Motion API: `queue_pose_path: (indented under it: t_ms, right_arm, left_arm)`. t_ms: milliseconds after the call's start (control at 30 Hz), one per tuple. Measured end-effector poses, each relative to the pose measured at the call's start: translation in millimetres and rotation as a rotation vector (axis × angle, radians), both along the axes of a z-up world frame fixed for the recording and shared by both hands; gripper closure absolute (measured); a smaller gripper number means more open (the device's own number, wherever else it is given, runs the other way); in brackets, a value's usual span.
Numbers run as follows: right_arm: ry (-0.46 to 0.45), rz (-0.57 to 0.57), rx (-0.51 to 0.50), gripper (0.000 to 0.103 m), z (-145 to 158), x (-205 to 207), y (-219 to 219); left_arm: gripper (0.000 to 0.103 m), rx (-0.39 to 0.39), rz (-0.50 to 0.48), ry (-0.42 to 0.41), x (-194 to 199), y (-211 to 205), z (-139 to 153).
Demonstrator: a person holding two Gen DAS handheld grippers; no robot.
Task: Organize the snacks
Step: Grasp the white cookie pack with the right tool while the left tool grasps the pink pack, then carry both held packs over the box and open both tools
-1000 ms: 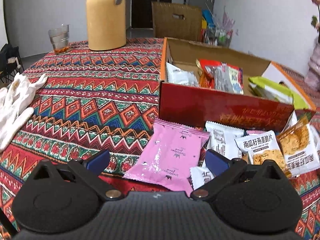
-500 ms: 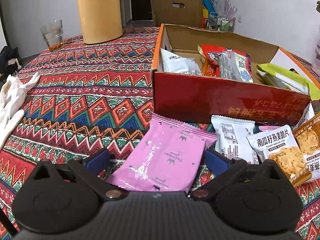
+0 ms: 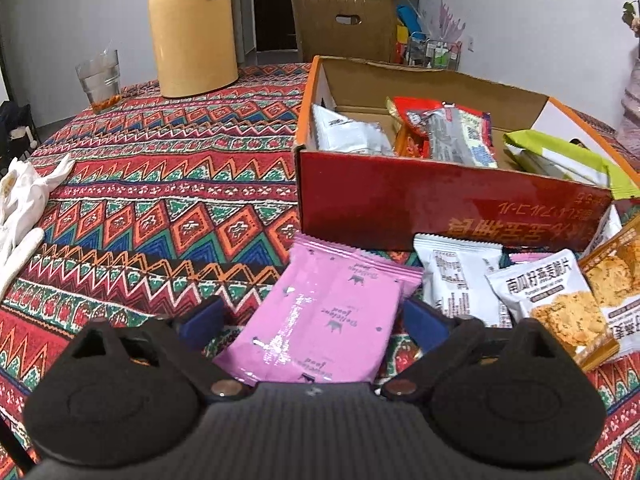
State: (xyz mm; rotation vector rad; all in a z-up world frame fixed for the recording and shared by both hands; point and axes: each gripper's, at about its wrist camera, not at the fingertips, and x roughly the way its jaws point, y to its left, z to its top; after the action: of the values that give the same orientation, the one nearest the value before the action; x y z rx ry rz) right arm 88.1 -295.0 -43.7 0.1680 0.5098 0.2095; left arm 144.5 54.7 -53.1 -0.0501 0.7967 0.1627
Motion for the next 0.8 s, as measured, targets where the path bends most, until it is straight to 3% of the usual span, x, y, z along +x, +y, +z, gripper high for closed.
queue_pose_path:
  t_ms: [133,800]
  right_arm:
    - [-0.001,0.001,-0.001,0.083,0.3,-0.4,0.0]
    - [-0.027,-0.016,-0.012,0.083,11.3,-12.6,-4.2]
  left_arm:
    - [0.039,0.005,-0.018,-0.023,-5.6,-2.7,3.5]
    - [0.04,-0.017,-0.049,-0.13,-40.5,-7.7,32.9]
